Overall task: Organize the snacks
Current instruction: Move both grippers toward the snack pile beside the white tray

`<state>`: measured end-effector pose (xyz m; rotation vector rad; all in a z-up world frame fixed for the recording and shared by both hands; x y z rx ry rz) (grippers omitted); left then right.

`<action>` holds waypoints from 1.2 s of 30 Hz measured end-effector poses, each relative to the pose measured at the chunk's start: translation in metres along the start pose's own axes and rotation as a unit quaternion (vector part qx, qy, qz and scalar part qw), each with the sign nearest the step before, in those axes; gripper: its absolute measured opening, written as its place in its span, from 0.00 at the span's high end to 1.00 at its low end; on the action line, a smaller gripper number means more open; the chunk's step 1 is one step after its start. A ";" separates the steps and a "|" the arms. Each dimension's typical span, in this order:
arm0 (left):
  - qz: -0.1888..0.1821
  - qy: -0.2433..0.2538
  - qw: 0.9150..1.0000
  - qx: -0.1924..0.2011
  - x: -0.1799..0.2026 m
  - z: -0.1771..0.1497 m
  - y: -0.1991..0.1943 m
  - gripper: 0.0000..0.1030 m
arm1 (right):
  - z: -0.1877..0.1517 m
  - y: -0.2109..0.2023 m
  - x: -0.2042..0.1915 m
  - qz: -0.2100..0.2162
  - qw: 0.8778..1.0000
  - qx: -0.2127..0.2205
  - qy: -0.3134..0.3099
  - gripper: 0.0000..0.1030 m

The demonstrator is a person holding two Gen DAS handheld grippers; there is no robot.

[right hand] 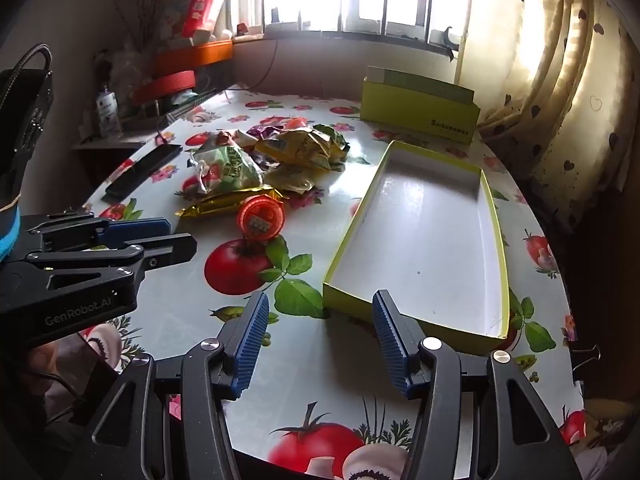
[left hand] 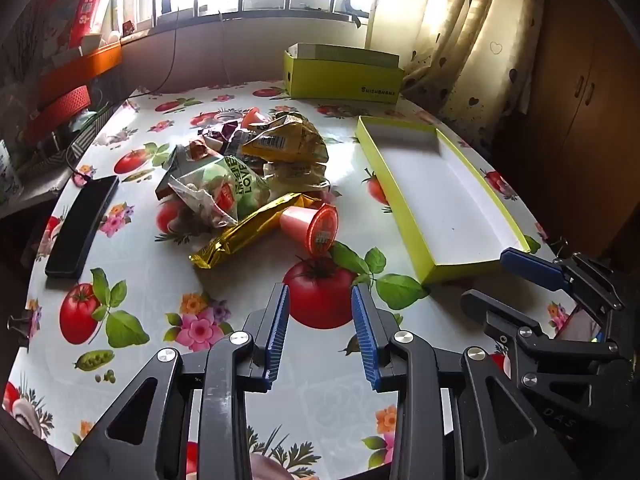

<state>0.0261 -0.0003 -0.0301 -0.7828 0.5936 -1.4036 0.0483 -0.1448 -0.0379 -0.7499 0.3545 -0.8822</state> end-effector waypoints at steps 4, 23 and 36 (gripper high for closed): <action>0.010 0.006 1.000 0.006 0.004 -0.002 0.001 0.67 | 0.000 0.000 -0.002 0.004 1.000 -0.001 0.002 0.49; -0.024 -0.013 1.000 0.005 -0.014 -0.007 -0.006 0.67 | 0.006 0.003 -0.014 0.013 1.000 0.000 -0.004 0.49; 0.003 -0.013 1.000 0.008 -0.022 -0.006 -0.003 0.67 | 0.008 0.002 -0.018 0.032 0.999 0.004 -0.009 0.49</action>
Point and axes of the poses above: each gripper's, at about its wrist camera, not at the fingertips, and y roughly the way its jaws point, x to its right, z to its top, the point moved 4 cm from there along y, roughly the way its jaws point, and after that the axes turned 2 degrees about -x, right-handed, at the moved point
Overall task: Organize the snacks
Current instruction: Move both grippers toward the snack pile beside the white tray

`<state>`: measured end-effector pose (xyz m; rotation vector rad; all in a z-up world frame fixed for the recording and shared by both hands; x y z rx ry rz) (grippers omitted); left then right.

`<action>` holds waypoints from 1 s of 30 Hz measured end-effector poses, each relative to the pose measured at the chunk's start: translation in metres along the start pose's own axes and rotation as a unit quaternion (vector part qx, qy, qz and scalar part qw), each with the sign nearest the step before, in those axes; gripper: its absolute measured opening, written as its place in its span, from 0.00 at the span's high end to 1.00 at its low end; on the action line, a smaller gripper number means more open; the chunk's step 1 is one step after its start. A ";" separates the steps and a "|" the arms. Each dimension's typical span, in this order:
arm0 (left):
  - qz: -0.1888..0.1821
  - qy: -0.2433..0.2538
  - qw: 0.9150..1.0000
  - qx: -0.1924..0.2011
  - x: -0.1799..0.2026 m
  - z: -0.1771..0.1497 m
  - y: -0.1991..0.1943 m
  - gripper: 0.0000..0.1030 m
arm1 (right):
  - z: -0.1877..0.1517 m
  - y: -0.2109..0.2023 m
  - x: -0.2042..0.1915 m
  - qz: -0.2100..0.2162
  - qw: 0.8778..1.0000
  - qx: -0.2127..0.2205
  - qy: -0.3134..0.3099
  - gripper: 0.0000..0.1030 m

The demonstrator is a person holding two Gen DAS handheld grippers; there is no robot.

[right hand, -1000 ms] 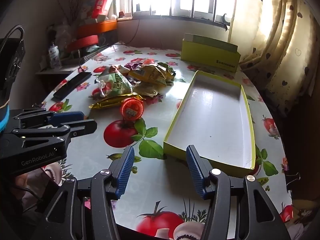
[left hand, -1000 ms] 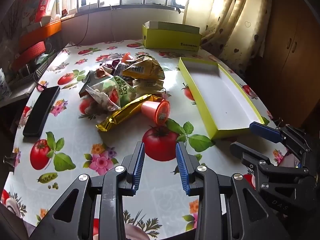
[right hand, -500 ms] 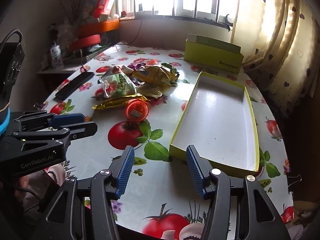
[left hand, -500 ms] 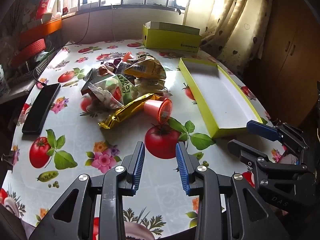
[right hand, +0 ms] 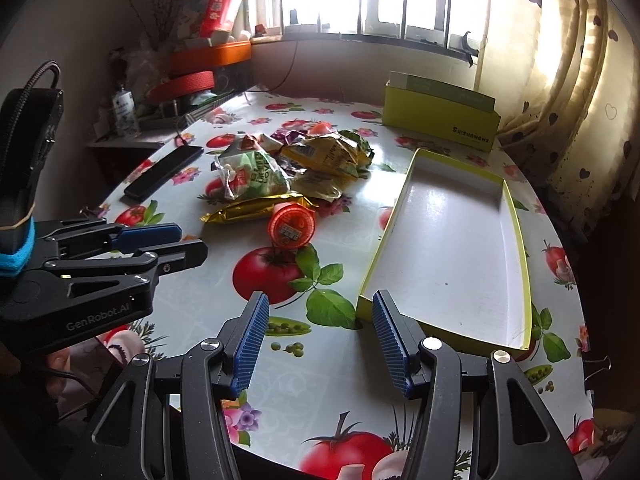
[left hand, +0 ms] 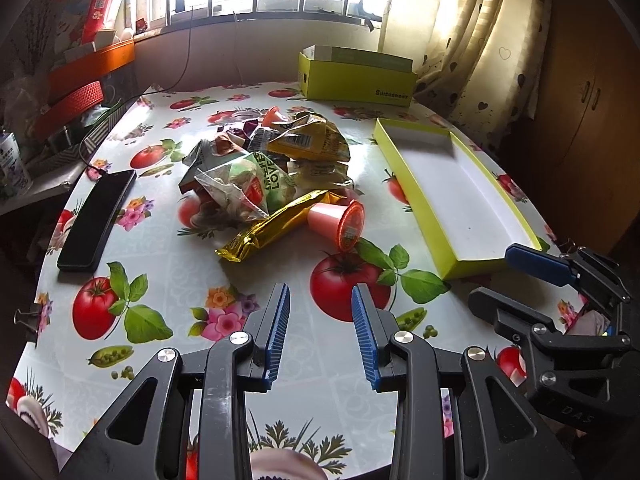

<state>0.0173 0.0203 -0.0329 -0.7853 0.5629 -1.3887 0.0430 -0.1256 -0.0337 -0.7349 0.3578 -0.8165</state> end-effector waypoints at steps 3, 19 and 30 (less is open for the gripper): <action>-0.001 0.000 1.000 -0.004 0.000 0.000 0.003 0.67 | 0.000 0.000 0.000 0.001 1.000 0.000 -0.001 0.49; -0.010 -0.010 1.000 -0.021 -0.008 0.006 0.019 0.67 | 0.009 0.010 0.004 0.014 1.000 -0.005 0.006 0.49; -0.013 -0.006 1.000 -0.020 -0.012 0.013 0.025 0.67 | 0.016 0.018 0.001 0.024 1.000 -0.008 0.005 0.49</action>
Point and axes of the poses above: each gripper's, at about its wrist camera, not at the fingertips, and y roughly the way its jaws point, x to its right, z to its top, the point moved 4 cm from there along y, roughly the way its jaws point, and after that the axes turned 2 degrees about -x, right-handed, at the moved point
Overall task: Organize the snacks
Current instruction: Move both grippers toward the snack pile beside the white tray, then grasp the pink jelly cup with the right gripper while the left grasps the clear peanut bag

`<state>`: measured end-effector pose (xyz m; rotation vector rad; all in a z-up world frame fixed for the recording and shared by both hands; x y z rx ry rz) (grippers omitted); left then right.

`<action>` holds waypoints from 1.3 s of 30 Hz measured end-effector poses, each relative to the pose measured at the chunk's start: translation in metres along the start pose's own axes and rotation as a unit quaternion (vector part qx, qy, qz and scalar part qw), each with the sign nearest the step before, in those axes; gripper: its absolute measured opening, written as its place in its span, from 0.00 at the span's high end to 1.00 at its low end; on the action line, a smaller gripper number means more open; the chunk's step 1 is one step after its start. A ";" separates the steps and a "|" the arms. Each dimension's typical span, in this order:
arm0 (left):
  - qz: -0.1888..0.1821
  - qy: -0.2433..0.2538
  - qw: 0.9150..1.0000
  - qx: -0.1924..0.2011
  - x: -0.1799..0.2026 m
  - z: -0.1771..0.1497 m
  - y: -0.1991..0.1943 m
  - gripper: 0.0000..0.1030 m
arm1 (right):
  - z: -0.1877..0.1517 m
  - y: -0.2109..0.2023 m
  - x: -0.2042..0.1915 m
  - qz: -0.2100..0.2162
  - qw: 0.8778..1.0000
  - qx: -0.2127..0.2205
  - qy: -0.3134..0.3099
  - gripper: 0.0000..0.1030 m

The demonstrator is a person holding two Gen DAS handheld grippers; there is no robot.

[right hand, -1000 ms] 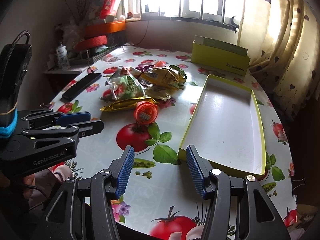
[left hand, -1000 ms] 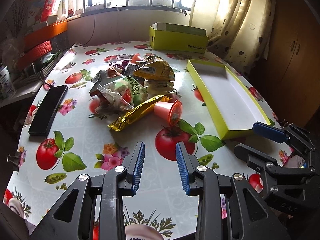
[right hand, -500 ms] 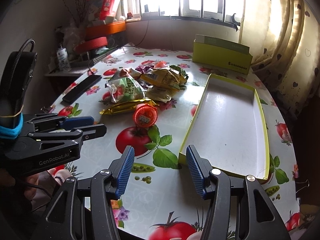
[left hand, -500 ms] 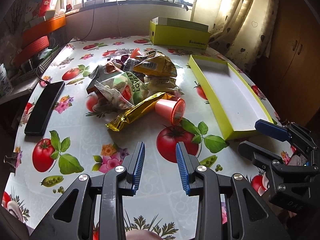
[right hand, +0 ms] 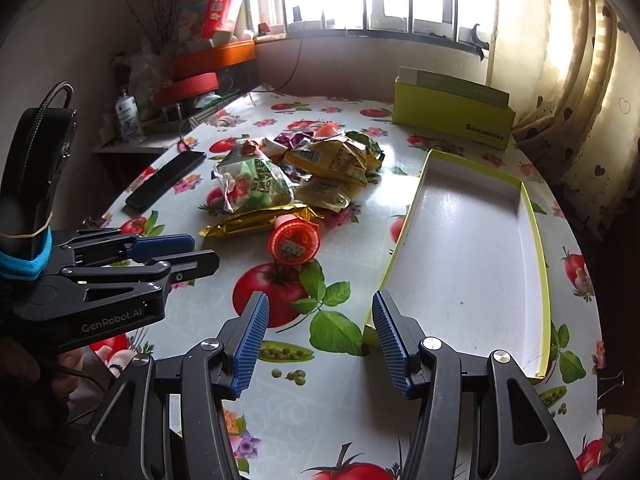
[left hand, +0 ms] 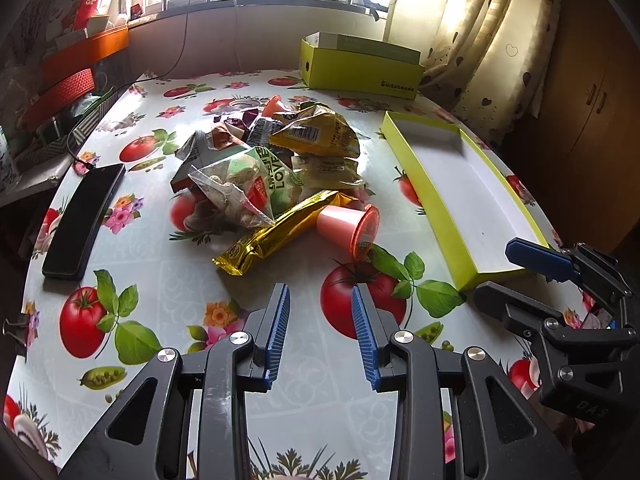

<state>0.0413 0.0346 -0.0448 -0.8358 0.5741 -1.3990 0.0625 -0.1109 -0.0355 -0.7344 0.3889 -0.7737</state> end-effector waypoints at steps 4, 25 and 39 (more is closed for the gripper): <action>-0.003 0.000 1.000 -0.003 -0.002 0.001 0.002 0.67 | 0.002 0.001 0.000 0.003 1.000 0.000 0.001 0.49; -0.030 -0.014 0.999 0.001 -0.015 0.008 0.003 0.67 | 0.013 0.009 -0.008 0.025 1.000 -0.003 -0.012 0.49; -0.046 -0.030 0.999 -0.004 -0.029 0.018 0.012 0.67 | 0.024 0.027 -0.006 0.030 0.999 -0.012 -0.015 0.48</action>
Point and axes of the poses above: each gripper's, at about its wrist camera, not at the fingertips, and y roughly the way its jaws point, x to its right, z to its top, the point moved 4 cm from there along y, roughly the way its jaws point, and after that the axes turned 2 degrees about -x, right-handed, at the moved point
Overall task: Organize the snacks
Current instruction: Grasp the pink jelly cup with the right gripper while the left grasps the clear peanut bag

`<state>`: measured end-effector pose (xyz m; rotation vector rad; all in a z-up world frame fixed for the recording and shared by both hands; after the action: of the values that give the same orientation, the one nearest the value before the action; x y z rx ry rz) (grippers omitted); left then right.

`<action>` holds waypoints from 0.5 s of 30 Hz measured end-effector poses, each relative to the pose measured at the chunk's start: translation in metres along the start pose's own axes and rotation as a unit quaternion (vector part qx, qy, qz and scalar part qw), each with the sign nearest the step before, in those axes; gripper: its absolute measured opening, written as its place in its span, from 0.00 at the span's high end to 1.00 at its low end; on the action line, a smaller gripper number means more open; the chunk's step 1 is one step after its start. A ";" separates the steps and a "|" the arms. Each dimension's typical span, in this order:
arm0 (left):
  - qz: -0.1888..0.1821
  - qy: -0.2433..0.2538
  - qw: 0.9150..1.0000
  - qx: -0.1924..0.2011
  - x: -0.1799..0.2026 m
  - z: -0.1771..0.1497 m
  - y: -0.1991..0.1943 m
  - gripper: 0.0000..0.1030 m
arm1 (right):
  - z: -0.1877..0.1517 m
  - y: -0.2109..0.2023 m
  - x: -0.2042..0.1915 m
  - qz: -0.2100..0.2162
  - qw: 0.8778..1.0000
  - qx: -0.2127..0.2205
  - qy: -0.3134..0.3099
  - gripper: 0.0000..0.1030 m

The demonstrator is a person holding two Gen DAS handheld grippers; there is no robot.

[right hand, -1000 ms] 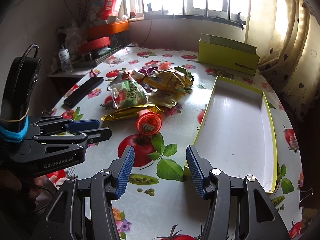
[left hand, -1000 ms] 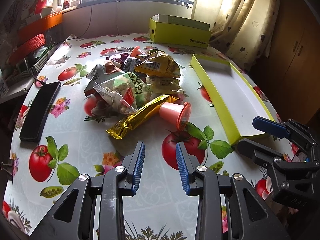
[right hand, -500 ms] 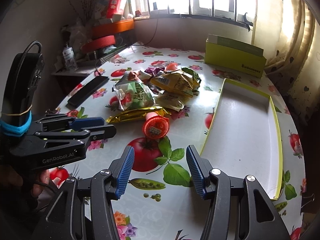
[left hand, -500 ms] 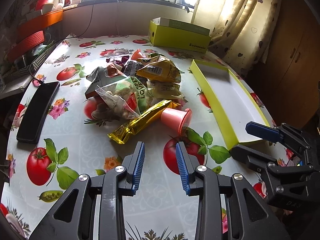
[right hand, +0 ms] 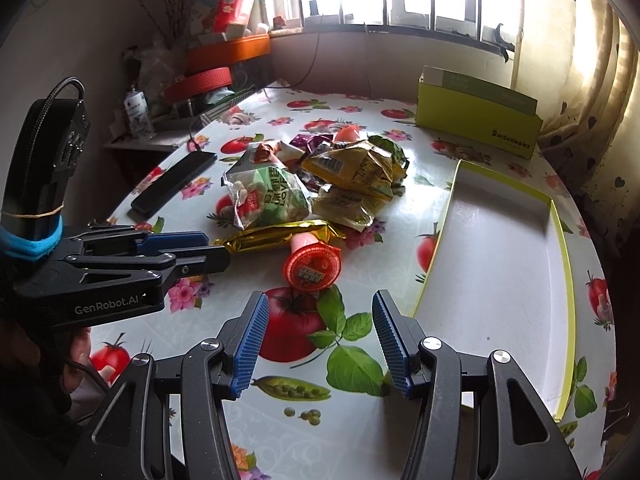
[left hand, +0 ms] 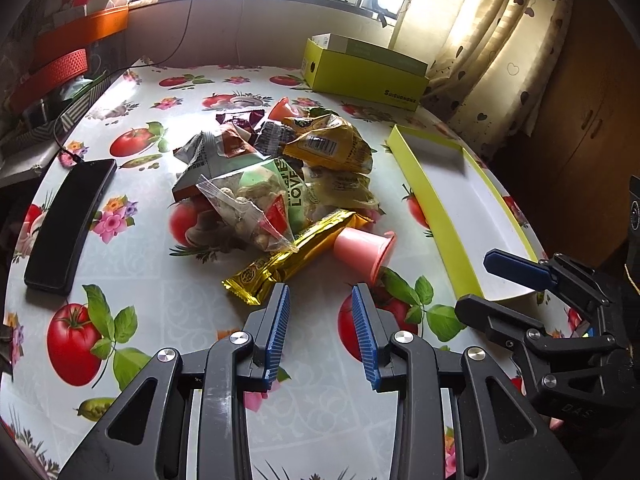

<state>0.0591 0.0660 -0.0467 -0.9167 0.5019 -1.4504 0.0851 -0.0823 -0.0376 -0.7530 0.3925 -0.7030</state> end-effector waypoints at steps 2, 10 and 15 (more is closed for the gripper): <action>-0.001 -0.004 1.000 0.000 -0.003 0.002 0.002 0.67 | 0.003 0.005 0.000 0.002 1.000 -0.004 -0.002 0.47; -0.014 -0.026 1.000 -0.001 -0.018 0.011 0.007 0.59 | 0.011 0.023 -0.001 0.012 1.000 -0.017 -0.006 0.44; -0.019 -0.043 0.999 0.001 -0.028 0.016 0.010 0.56 | 0.017 0.035 -0.002 0.019 0.999 -0.024 -0.009 0.43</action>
<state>0.0750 0.0955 -0.0516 -0.9878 0.4216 -1.4395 0.1081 -0.0544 -0.0518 -0.7957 0.4072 -0.6513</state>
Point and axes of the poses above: each gripper's, at about its wrist camera, not at the fingertips, and y roughly the way its jaws point, x to its right, z to its top, the point moved 4 cm from there along y, roughly the way its jaws point, and after that the axes turned 2 degrees about -x, right-handed, at the moved point
